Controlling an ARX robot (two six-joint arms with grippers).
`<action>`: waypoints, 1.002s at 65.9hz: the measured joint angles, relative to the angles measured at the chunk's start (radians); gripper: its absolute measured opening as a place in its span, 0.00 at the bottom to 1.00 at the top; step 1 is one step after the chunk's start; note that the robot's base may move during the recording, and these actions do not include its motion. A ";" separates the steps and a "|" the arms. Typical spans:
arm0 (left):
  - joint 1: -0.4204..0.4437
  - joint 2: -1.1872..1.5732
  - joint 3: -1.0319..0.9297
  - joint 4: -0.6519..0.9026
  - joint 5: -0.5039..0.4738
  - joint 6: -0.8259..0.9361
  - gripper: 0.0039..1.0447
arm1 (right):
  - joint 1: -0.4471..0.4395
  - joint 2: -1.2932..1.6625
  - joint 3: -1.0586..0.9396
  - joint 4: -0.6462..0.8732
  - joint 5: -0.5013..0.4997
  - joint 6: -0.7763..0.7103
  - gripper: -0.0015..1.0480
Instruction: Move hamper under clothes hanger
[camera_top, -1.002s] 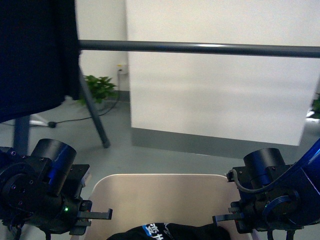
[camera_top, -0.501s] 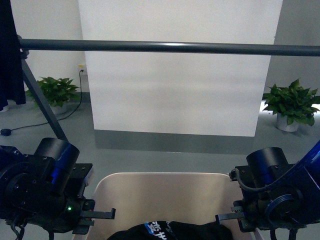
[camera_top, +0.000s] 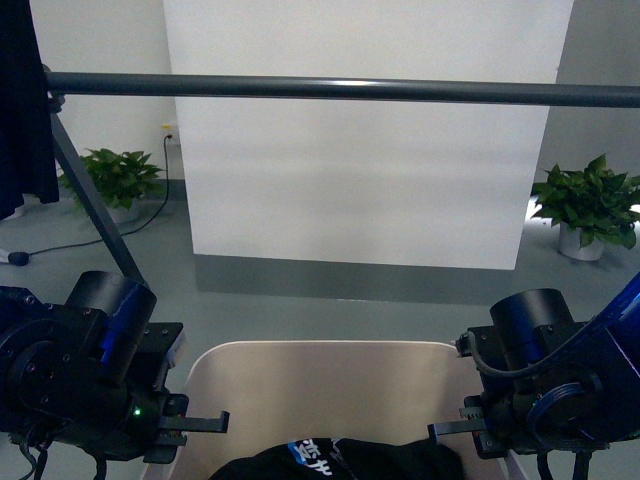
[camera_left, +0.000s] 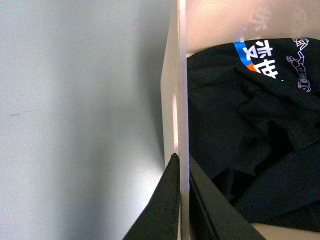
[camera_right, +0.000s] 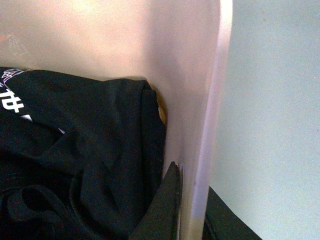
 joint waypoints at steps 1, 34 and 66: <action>0.000 0.000 0.000 0.000 -0.001 0.000 0.04 | 0.000 0.000 0.000 0.000 0.000 0.000 0.05; -0.012 0.007 0.002 -0.028 -0.193 -0.039 0.04 | 0.001 0.010 0.021 -0.079 -0.062 0.154 0.05; -0.008 0.075 0.000 0.009 -0.181 -0.054 0.04 | -0.005 0.093 0.018 -0.026 -0.064 0.200 0.05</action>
